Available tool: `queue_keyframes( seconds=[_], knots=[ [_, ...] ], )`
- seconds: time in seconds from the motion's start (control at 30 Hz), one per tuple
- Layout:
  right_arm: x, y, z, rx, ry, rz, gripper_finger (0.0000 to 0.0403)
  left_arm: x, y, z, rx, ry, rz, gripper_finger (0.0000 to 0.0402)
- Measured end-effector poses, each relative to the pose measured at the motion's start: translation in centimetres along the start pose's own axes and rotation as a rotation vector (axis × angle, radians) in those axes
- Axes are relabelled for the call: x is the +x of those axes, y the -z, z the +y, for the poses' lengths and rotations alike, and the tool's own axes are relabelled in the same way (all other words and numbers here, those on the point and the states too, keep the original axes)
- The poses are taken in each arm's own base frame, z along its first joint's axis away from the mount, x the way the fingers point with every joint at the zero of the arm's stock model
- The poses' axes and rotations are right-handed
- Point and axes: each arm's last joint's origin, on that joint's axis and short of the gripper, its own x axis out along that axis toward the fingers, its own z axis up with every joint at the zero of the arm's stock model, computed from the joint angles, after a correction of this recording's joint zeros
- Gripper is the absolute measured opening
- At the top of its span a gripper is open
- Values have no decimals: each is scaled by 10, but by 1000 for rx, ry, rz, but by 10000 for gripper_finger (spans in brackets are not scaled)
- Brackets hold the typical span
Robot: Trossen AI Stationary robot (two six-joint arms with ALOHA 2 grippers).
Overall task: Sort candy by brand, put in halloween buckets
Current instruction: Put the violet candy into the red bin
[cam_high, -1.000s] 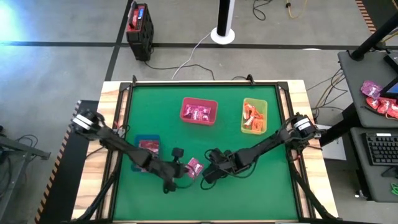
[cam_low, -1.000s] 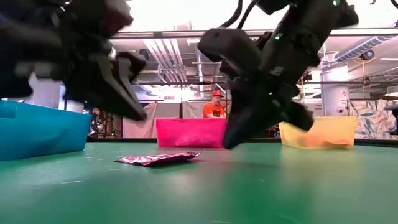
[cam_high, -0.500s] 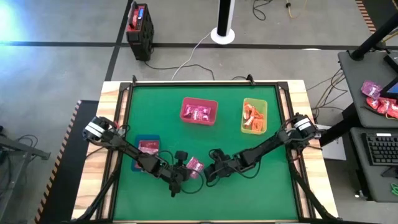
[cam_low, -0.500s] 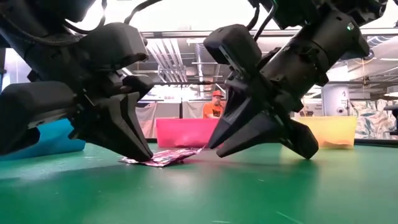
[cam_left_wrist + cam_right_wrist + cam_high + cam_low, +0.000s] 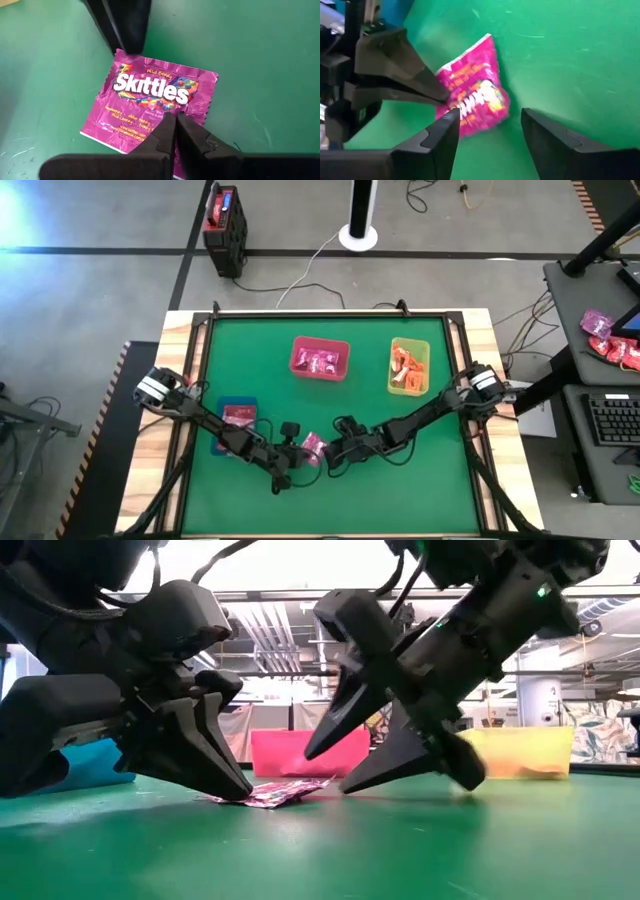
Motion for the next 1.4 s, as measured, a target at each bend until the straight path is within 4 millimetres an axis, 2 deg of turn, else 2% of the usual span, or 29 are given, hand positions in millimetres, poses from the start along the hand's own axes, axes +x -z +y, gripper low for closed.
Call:
queue_keyframes(
  seconds=[0.23, 0.33, 0.47, 0.67, 0.8, 0.93, 1.07, 1.23, 1.4],
  knots=[
    [21, 3, 1, -65, -16, -8, 194, 1, 0, 1, -14, 11, -28, 0],
    [23, 2, 5, -108, -17, -4, 179, 1, 0, 1, -12, 13, -29, 0],
    [22, 1, 8, -143, -2, 9, 131, 1, 0, 1, -14, 12, -33, 0],
    [22, -1, 10, -186, -13, -8, 28, -2, -2, 3, 16, -36, -49, 0],
    [17, -8, 12, -237, -7, -14, 21, -20, -15, 5, 43, -37, -96, 0],
    [4, -29, 12, -294, 51, -34, 20, -48, -26, 13, 59, -28, -163, 0],
    [-20, -58, 15, -367, 138, -102, 19, -82, -33, 26, 47, -28, -266, 0],
    [-57, -104, 20, -478, 205, -261, 18, -120, -34, 44, 7, -28, -386, 0],
    [-77, -158, 6, -508, 369, -447, 18, -147, -35, 58, -19, -67, -483, 0]
  ],
)
